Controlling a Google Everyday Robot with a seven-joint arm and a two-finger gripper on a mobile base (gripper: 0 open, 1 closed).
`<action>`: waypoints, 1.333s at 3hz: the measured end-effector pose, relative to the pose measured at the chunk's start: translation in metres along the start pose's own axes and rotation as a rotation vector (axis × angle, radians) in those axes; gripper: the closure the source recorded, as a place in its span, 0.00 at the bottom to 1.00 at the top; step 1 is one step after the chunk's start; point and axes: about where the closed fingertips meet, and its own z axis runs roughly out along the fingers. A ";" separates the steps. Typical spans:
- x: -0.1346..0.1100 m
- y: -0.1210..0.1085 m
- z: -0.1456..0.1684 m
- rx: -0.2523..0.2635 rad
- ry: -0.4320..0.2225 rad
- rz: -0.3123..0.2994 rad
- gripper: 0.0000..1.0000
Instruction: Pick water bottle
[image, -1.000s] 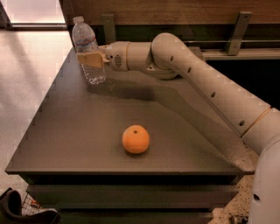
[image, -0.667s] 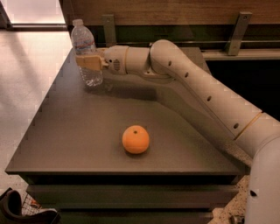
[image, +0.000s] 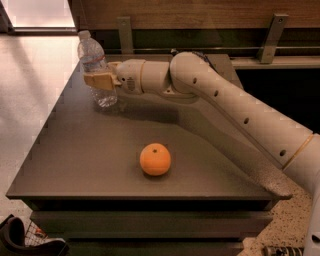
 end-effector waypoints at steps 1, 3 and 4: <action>0.009 0.017 -0.004 -0.016 0.004 -0.055 1.00; 0.032 0.019 -0.011 -0.061 -0.054 -0.073 0.97; 0.030 0.020 -0.011 -0.061 -0.054 -0.073 0.74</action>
Offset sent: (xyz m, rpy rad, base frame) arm -0.0286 -0.0126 -0.0519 0.0645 -0.1155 0.0931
